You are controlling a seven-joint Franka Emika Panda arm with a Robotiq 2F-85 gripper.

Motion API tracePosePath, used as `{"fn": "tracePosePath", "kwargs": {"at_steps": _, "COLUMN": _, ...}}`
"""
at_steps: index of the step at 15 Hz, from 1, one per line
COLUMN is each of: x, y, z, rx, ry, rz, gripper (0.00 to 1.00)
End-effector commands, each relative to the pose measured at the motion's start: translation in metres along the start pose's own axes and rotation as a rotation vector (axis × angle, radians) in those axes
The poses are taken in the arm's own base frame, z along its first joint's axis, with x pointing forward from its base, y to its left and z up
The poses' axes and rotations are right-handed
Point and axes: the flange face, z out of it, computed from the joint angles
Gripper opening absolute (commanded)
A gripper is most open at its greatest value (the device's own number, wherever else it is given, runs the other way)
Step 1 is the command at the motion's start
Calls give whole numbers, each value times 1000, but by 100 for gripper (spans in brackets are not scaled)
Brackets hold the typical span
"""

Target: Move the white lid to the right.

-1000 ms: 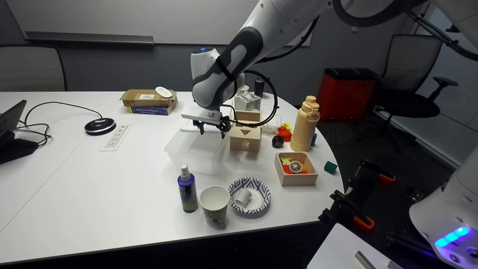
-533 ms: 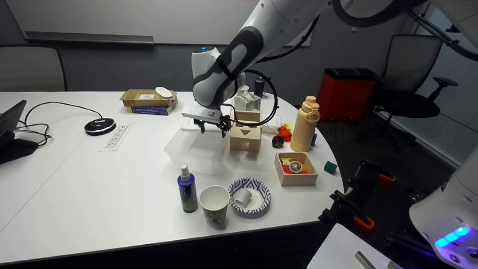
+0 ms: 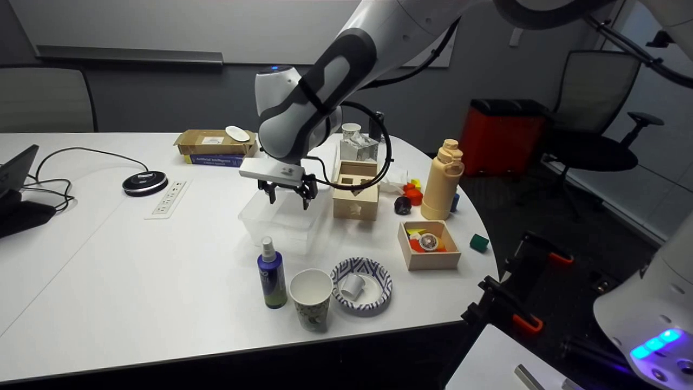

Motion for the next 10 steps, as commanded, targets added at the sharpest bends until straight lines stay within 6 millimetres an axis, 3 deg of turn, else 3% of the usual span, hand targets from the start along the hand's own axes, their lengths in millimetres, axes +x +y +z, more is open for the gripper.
{"fn": "tracePosePath", "kwargs": {"at_steps": 1, "x": -34, "y": 1, "z": -40, "rx": -29, "ry": -4, "rz": -48, "gripper": 100}}
{"fn": "tracePosePath", "kwargs": {"at_steps": 5, "x": -61, "y": 2, "z": -65, "rx": -54, "ry": -3, "rz": -92, "gripper": 100}}
{"fn": "tracePosePath", "kwargs": {"at_steps": 10, "x": -72, "y": 12, "z": -78, "rx": -76, "ry": 17, "rz": -118, "gripper": 100}}
